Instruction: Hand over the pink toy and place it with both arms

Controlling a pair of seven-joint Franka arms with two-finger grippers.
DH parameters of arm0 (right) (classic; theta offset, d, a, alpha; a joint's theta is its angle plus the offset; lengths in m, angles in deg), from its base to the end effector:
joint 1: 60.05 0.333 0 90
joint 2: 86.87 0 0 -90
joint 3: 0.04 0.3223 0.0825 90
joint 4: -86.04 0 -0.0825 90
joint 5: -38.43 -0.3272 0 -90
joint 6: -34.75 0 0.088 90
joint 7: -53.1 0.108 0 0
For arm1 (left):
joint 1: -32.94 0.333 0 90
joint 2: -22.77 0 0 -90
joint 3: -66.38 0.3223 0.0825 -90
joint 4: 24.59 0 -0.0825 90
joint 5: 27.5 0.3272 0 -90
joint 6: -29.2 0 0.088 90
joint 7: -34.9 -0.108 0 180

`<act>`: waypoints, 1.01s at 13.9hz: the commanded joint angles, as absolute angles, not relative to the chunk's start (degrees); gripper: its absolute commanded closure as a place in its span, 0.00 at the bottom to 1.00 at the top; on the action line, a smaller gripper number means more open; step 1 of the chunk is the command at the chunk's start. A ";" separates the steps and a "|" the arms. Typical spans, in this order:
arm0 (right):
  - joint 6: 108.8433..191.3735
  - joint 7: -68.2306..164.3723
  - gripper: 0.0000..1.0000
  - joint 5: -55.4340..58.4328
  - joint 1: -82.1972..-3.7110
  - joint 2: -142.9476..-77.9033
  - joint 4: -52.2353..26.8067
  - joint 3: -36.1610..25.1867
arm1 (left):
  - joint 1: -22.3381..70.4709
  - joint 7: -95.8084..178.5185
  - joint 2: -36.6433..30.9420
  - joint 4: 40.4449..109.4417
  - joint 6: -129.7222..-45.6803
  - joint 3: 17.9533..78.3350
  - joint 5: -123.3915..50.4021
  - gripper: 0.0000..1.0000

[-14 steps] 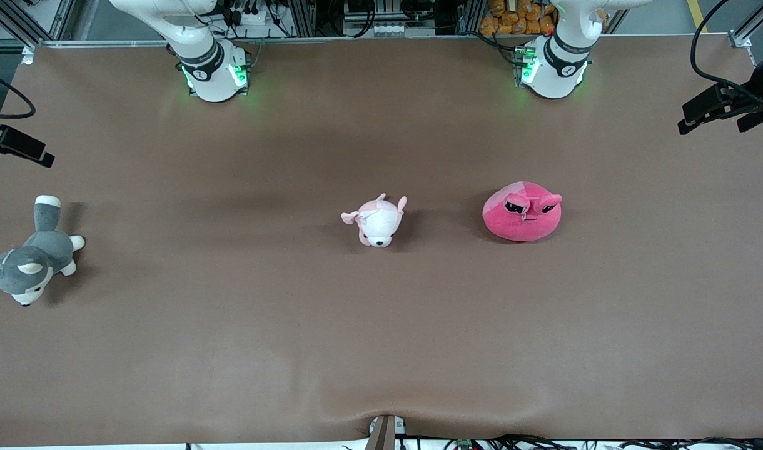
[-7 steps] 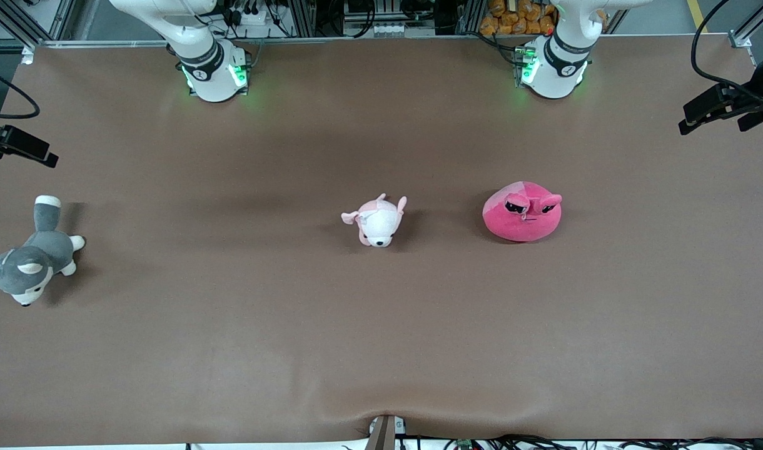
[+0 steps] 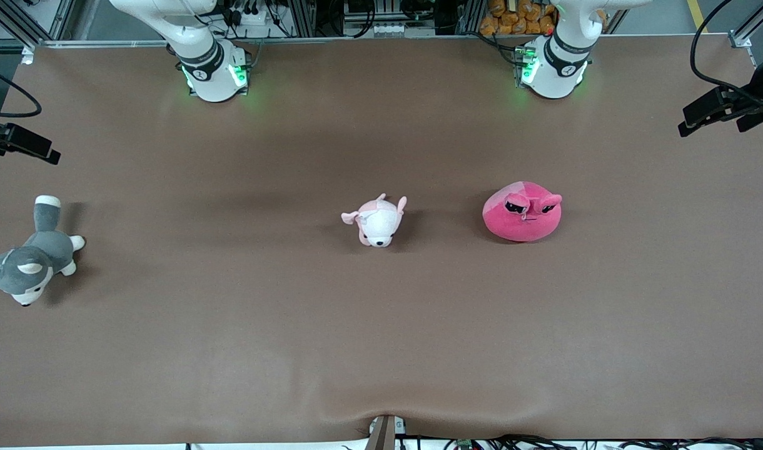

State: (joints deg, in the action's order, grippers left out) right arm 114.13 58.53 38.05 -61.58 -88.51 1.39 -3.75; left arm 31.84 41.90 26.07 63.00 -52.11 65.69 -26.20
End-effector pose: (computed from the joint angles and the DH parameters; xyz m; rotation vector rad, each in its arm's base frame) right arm 0.4853 -0.0431 0.6385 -3.1179 0.2900 0.1890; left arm 0.4633 -0.0120 0.6618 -3.1101 -0.1460 0.0780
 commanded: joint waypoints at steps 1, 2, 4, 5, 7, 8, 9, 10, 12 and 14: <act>112.19 59.34 0.00 38.26 -61.46 -87.93 1.76 -3.47 | 32.41 42.90 24.53 61.54 -52.80 65.68 -26.01 0.00; 111.92 59.43 0.00 38.26 -61.37 -87.93 1.76 -3.47 | 32.24 42.90 24.01 61.71 -52.72 65.68 -25.57 0.00; 111.92 59.43 0.00 38.26 -61.11 -87.93 1.76 -3.38 | 32.15 44.21 23.48 61.98 -52.72 65.50 -25.74 0.00; 111.92 59.43 0.00 38.26 -61.11 -87.93 1.76 -3.38 | 32.32 45.53 22.86 61.63 -52.80 65.50 -26.18 0.00; 111.92 59.43 0.00 38.26 -61.11 -87.93 1.84 -3.38 | 32.15 47.64 22.86 61.28 -52.80 65.50 -26.53 0.00; 112.01 59.43 0.00 38.26 -61.11 -87.93 1.84 -3.38 | 32.15 48.61 22.86 61.19 -52.80 65.50 -26.45 0.00; 111.92 59.34 0.00 38.26 -61.11 -87.93 1.84 -3.38 | 32.15 51.92 22.77 61.27 -52.89 65.50 -26.54 0.00; 111.92 59.43 0.00 38.26 -61.11 -87.93 1.84 -3.38 | 31.80 57.35 22.77 61.28 -53.07 65.50 -27.15 0.00; 111.92 59.43 0.00 38.26 -61.11 -87.93 1.93 -3.38 | 31.45 67.12 22.25 61.28 -53.24 65.42 -28.12 0.00; 111.92 59.43 0.00 38.26 -61.11 -87.93 1.84 -3.38 | 31.27 71.19 20.93 61.28 -53.33 65.24 -28.21 0.00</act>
State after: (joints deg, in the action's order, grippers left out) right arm 112.68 58.53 38.05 -61.38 -88.46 1.46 -3.42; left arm 31.45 66.86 22.68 62.48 -53.21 65.35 -27.31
